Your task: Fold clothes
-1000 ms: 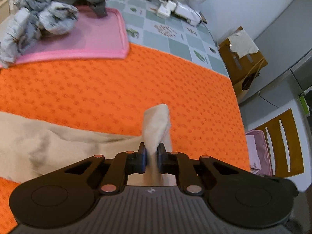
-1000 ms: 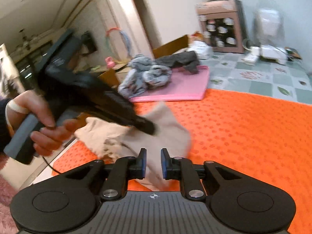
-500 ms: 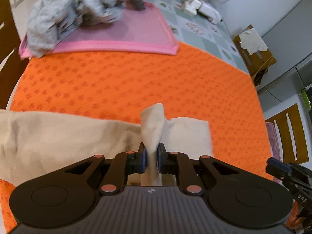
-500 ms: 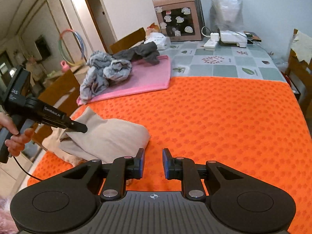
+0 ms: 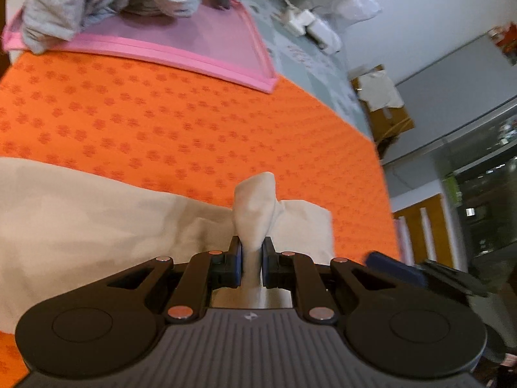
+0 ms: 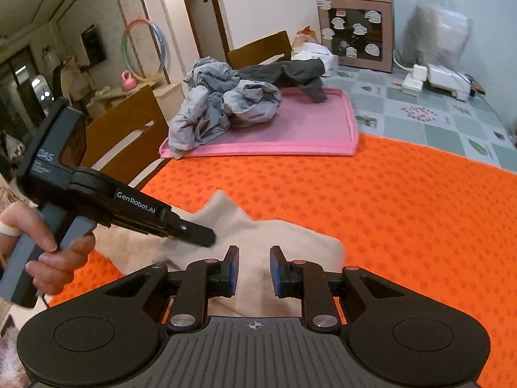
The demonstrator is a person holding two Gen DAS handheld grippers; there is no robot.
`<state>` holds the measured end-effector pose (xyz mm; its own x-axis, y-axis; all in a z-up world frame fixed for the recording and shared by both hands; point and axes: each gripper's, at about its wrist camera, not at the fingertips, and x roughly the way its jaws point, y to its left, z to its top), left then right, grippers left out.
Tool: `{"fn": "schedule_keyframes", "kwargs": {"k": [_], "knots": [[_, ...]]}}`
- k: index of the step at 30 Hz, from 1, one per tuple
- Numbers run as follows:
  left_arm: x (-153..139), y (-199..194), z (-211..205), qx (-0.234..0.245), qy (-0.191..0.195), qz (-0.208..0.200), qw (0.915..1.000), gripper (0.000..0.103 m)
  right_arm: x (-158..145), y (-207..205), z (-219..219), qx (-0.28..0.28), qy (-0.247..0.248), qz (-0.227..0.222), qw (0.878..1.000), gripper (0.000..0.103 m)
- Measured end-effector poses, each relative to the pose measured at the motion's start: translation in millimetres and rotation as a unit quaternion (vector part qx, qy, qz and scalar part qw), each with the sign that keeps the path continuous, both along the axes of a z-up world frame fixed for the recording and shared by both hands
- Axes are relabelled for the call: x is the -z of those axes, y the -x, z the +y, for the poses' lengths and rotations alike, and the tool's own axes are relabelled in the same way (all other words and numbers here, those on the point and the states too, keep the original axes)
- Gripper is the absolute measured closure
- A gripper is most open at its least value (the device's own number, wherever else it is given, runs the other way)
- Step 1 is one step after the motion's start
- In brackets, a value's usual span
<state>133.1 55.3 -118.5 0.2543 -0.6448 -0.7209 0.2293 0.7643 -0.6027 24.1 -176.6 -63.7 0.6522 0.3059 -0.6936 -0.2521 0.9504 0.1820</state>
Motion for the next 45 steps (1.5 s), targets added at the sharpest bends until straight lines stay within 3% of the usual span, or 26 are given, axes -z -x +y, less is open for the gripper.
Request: {"fn": "schedule_keyframes", "kwargs": {"k": [2, 4, 8, 13, 17, 22, 26, 29, 33, 37, 41, 45], "knots": [[3.4, 0.5, -5.3, 0.004, 0.004, 0.002, 1.0000, 0.090, 0.9, -3.3, 1.1, 0.000, 0.001, 0.001, 1.000, 0.078], [8.8, 0.3, -10.6, 0.008, -0.001, 0.003, 1.0000, 0.090, 3.1, -6.0, 0.1, -0.004, 0.001, 0.004, 1.000, 0.069], [22.9, 0.9, -8.9, -0.004, -0.012, 0.004, 0.9999, 0.087, 18.2, -12.2, 3.2, -0.013, 0.009, 0.012, 1.000, 0.068], [8.7, 4.9, -0.5, -0.008, -0.025, -0.035, 0.9990, 0.083, 43.3, -14.6, 7.8, -0.015, 0.019, 0.022, 0.999, 0.066], [-19.0, 11.5, 9.8, -0.012, -0.023, -0.091, 0.9956, 0.082, 58.8, -11.3, 13.3, -0.029, 0.035, 0.032, 0.998, 0.062], [-35.4, 19.6, -8.3, 0.030, -0.023, -0.139, 0.9896, 0.082, 75.9, -0.8, 17.3, -0.035, 0.050, 0.028, 0.998, 0.061], [-20.8, 23.7, -28.7, 0.065, -0.049, -0.139, 0.9870, 0.082, 59.5, -1.0, 13.0, -0.023, 0.033, 0.012, 0.999, 0.060], [-7.7, 18.7, -26.5, 0.045, -0.051, -0.117, 0.9908, 0.082, 46.2, -4.5, 4.4, 0.001, 0.023, -0.011, 1.000, 0.059], [1.9, 13.9, -8.5, 0.007, -0.025, -0.090, 0.9956, 0.082, 50.0, -19.2, -2.8, 0.013, 0.021, -0.001, 1.000, 0.059], [17.9, 20.3, -3.6, 0.001, -0.050, -0.069, 0.9964, 0.083, 69.4, -29.3, -0.6, 0.003, 0.029, 0.026, 0.999, 0.059], [17.4, 37.5, 3.9, -0.003, -0.049, -0.079, 0.9956, 0.082, 75.2, -29.1, 8.3, -0.020, 0.051, 0.028, 0.998, 0.058], [1.4, 50.9, 14.5, -0.024, -0.045, -0.113, 0.9922, 0.068, 57.3, -30.1, 9.0, -0.024, 0.046, 0.016, 0.999, 0.058]]}}
